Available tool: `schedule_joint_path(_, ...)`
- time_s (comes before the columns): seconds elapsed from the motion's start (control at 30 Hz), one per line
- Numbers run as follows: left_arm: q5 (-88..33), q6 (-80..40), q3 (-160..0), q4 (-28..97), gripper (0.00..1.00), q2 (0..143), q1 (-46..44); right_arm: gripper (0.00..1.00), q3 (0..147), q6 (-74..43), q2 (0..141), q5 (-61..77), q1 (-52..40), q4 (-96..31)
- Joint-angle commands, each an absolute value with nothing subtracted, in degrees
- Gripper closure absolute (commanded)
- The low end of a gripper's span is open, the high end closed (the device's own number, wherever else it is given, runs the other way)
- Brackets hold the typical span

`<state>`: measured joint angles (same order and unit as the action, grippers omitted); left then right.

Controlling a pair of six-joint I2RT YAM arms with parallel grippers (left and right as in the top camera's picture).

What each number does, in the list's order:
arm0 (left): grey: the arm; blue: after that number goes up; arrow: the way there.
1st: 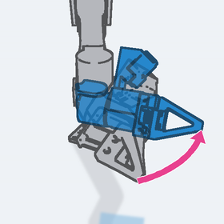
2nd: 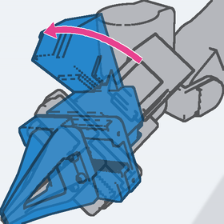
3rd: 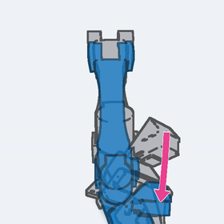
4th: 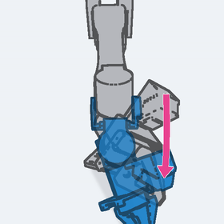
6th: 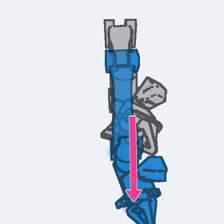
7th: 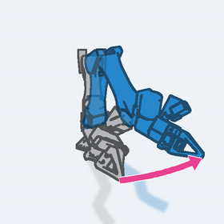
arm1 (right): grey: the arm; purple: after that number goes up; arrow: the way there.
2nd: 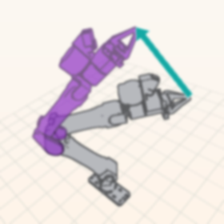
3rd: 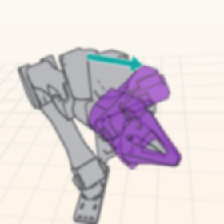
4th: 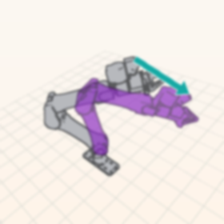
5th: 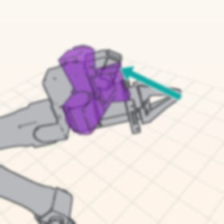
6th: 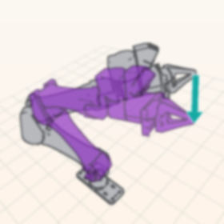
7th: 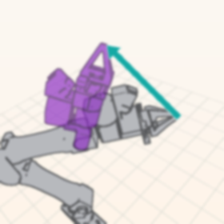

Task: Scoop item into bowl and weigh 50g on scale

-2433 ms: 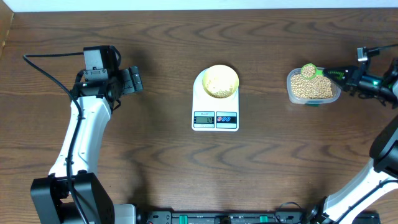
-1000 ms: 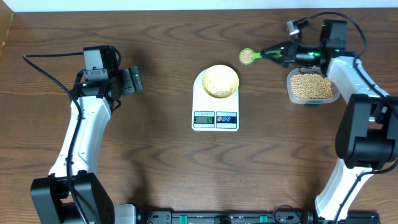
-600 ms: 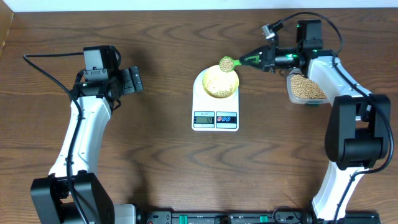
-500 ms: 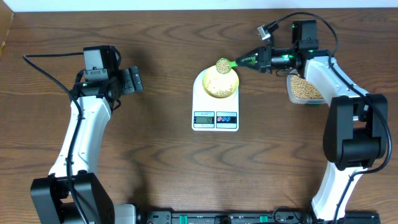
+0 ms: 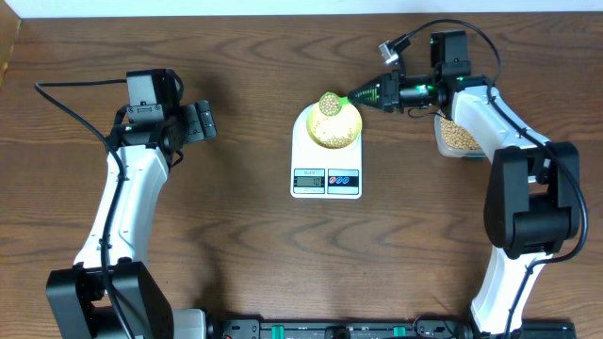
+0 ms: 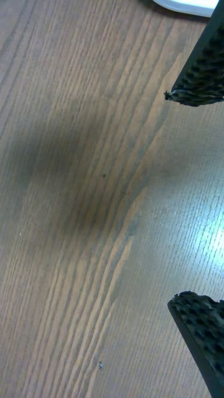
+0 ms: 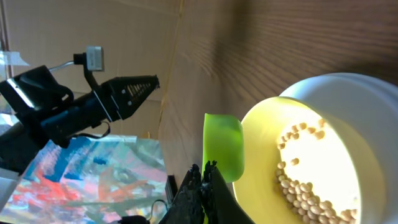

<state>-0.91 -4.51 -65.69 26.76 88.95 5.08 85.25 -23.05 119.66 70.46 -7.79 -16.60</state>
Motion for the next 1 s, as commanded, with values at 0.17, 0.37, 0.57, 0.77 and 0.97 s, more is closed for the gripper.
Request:
schedule_joint_path(0.17, 0.1, -5.0, -65.7, 26.9, 0.02, 89.8, 5.1, 0.99, 85.1, -22.7, 119.0, 69.5, -8.8, -16.5)
schedule_joint_path(0.37, 0.1, -5.0, -65.7, 26.9, 0.02, 89.8, 5.1, 0.99, 85.1, -22.5, 116.6, 65.1, -8.8, -16.6)
schedule_joint_path(0.57, 0.1, -5.0, -65.7, 26.9, 0.02, 89.8, 5.1, 0.99, 85.1, -17.6, 115.7, 62.4, -9.6, -19.7)
schedule_joint_path(0.77, 0.1, -5.0, -65.7, 26.9, 0.02, 89.8, 5.1, 0.99, 85.1, -12.9, 115.6, 59.1, -10.9, -22.9)
schedule_joint_path(0.97, 0.1, -5.0, -65.7, 26.9, 0.02, 89.8, 5.1, 0.99, 85.1, -11.9, 112.8, 55.6, -11.5, -23.6)
